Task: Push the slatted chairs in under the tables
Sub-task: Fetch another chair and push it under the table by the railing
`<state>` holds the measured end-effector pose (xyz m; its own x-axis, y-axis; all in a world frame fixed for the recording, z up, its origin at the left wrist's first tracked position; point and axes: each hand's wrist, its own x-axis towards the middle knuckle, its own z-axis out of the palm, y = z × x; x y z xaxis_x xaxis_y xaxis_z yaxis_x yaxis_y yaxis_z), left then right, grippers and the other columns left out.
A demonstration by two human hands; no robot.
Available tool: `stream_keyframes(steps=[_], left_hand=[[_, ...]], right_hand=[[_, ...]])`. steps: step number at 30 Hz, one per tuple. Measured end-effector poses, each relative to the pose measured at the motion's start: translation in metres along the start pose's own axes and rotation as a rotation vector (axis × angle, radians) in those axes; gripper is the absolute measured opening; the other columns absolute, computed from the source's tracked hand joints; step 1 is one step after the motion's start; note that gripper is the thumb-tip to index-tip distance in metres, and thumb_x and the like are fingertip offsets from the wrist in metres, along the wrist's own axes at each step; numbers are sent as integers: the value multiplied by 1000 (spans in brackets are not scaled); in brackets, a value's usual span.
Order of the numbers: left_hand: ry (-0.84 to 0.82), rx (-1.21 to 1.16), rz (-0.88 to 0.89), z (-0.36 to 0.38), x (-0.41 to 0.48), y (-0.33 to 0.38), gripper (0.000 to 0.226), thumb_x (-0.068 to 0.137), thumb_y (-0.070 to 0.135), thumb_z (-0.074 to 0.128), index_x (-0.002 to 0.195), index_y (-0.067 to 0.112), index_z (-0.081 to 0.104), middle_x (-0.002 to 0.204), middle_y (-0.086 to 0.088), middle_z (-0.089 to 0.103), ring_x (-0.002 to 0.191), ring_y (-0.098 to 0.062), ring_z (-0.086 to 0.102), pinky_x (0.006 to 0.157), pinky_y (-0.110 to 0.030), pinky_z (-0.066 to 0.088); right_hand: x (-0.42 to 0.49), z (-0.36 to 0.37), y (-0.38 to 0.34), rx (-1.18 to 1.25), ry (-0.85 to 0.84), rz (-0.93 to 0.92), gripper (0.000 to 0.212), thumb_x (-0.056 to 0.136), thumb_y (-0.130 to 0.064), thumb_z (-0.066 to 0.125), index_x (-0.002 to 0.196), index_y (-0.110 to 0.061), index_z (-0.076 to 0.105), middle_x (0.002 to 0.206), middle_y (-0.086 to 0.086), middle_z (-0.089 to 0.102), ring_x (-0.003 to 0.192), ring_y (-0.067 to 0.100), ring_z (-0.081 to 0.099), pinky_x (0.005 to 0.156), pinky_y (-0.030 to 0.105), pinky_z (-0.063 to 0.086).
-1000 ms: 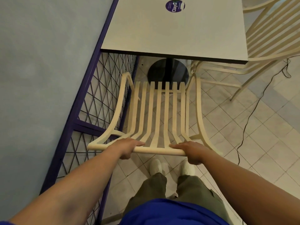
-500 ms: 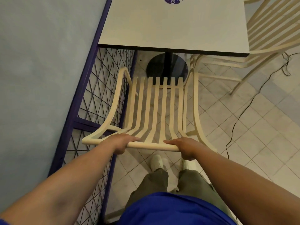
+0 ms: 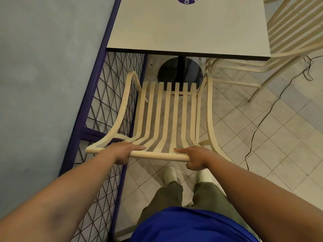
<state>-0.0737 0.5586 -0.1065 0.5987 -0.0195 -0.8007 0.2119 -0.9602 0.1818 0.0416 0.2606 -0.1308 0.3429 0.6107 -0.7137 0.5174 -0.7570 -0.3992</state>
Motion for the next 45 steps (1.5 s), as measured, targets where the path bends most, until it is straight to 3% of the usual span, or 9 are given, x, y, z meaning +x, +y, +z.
stream_keyframes(steps=[2,8,22,26,32,36,40,45], left_hand=[[-8,-2,-1,0,-1,-1,100,82,-3,59,141,69,20,125,4,51,96,-15,56,79,-36,55],[-26,22,5,-2,2,1,100,84,-5,56,143,67,21,117,4,52,92,-15,55,78,-37,53],[-6,23,0,-22,18,-1,102,81,-6,57,141,69,22,108,7,51,86,-13,55,75,-36,54],[27,25,14,-40,30,-3,97,84,-5,55,141,68,24,101,9,50,82,-11,53,65,-30,46],[49,32,15,-64,45,-13,91,89,1,60,141,68,26,115,5,55,94,-17,57,83,-40,54],[99,42,7,-73,51,-19,94,85,0,60,138,70,27,114,7,55,91,-16,57,79,-38,54],[105,75,17,-77,54,-19,96,80,1,63,138,69,27,114,10,54,91,-15,56,79,-40,55],[28,16,18,-79,53,-23,88,74,20,65,135,71,27,112,12,55,90,-13,57,80,-40,55]], right_hand=[[5,-2,-6,0,5,-3,82,82,-29,63,148,-49,19,130,1,53,100,19,53,89,39,48],[11,4,-18,-61,-7,36,88,78,-9,66,147,-46,26,122,0,55,93,17,50,86,39,50],[22,-21,-8,-83,-6,30,89,80,-5,64,148,-46,25,120,3,54,92,19,53,84,38,52],[32,-42,-5,-111,-11,46,88,81,-4,63,148,-45,24,120,4,53,95,21,55,86,40,52],[47,-66,-6,-132,0,57,86,83,-6,61,148,-47,24,120,5,52,95,22,56,86,40,52],[54,-79,-7,-124,22,45,84,83,-6,61,148,-46,25,120,3,52,94,20,54,83,36,51],[55,-82,-4,-111,51,46,80,83,-8,62,146,-46,31,107,-3,51,85,15,51,74,32,47],[54,-84,0,-45,28,19,74,80,-22,64,144,-45,36,107,-10,49,93,15,52,83,36,49]])
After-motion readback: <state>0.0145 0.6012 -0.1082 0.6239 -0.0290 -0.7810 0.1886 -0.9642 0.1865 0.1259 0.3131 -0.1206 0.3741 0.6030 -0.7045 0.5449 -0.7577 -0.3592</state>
